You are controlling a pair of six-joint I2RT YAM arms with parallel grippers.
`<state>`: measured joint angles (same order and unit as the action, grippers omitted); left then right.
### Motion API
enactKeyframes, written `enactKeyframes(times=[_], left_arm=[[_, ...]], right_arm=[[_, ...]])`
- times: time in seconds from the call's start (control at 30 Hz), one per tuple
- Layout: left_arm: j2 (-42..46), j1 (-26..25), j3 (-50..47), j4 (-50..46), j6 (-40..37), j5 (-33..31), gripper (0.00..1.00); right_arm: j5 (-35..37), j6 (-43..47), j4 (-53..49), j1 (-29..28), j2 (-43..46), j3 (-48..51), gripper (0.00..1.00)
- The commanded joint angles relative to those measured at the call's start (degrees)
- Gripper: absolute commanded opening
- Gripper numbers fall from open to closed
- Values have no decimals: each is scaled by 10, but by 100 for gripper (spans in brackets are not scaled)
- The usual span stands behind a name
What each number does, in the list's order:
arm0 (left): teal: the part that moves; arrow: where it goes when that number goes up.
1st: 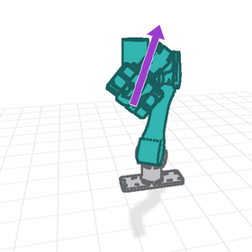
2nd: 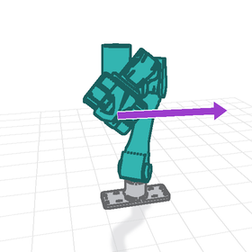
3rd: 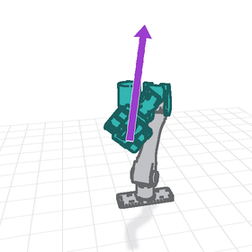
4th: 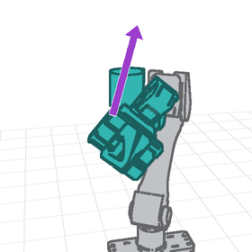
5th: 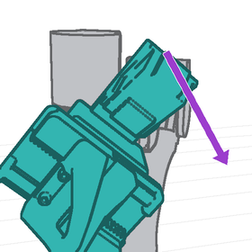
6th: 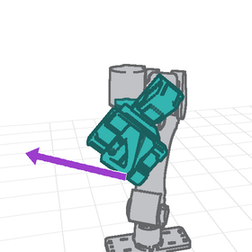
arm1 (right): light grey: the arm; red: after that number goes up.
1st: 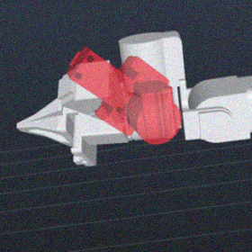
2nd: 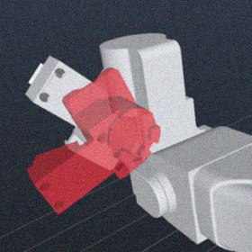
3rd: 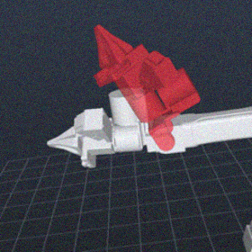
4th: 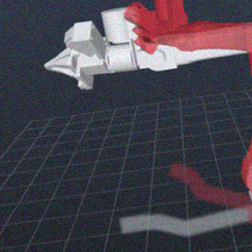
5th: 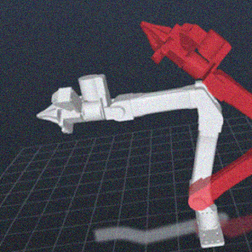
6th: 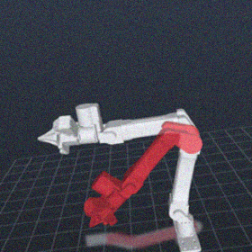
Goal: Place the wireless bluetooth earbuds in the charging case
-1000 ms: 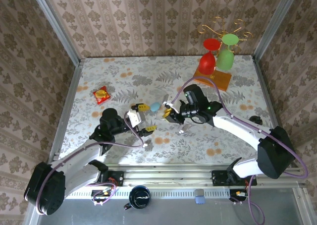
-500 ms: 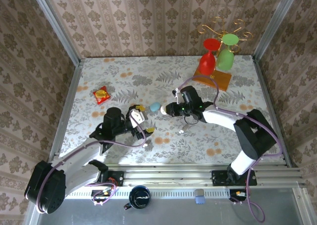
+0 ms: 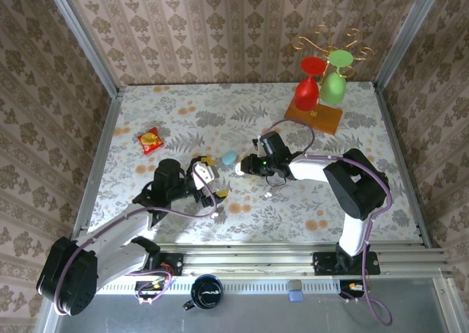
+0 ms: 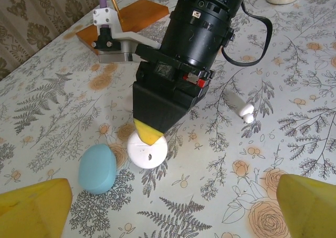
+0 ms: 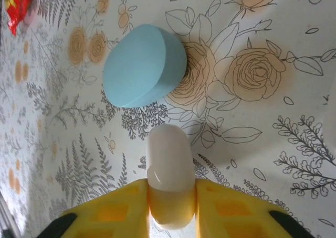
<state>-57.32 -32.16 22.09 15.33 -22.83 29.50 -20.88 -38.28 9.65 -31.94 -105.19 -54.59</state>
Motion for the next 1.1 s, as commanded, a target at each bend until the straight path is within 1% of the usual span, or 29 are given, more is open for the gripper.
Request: enactKeyframes(times=[0.0, 0.1, 0.17, 0.3, 0.43, 0.47, 0.5, 0.53, 0.63, 0.77, 0.97, 1.07], left_arm=[[-9, 4, 19, -9, -18, -9, 100], [-12, 4, 17, -3, -14, -17, 100], [-15, 5, 16, 8, -7, -17, 100], [-28, 3, 11, 45, 15, 4, 100], [-43, 0, 12, 66, 24, 16, 100], [-46, 0, 14, 64, 23, 17, 100], [-46, 0, 15, 64, 22, 18, 100], [-46, -1, 15, 65, 21, 18, 100], [-46, -1, 14, 72, 22, 24, 100], [-48, -1, 11, 83, 22, 28, 100], [-53, -2, 9, 93, 22, 32, 100], [-55, -2, 9, 97, 20, 33, 100]], right_arm=[[19, 17, -9, -3, 13, -23, 43], [53, 55, -38, -2, 45, -25, 54], [82, 86, -60, 1, 71, -25, 59], [145, 170, -112, 14, 126, -23, 70], [218, 247, -188, 43, 170, -29, 81], [239, 270, -205, 52, 183, -30, 82], [251, 293, -226, 63, 194, -30, 83], [256, 314, -246, 73, 202, -31, 86], [277, 366, -298, 107, 219, -33, 89], [291, 423, -328, 145, 225, -13, 92], [275, 443, -352, 206, 185, -2, 92], [275, 437, -342, 224, 162, 0, 89]])
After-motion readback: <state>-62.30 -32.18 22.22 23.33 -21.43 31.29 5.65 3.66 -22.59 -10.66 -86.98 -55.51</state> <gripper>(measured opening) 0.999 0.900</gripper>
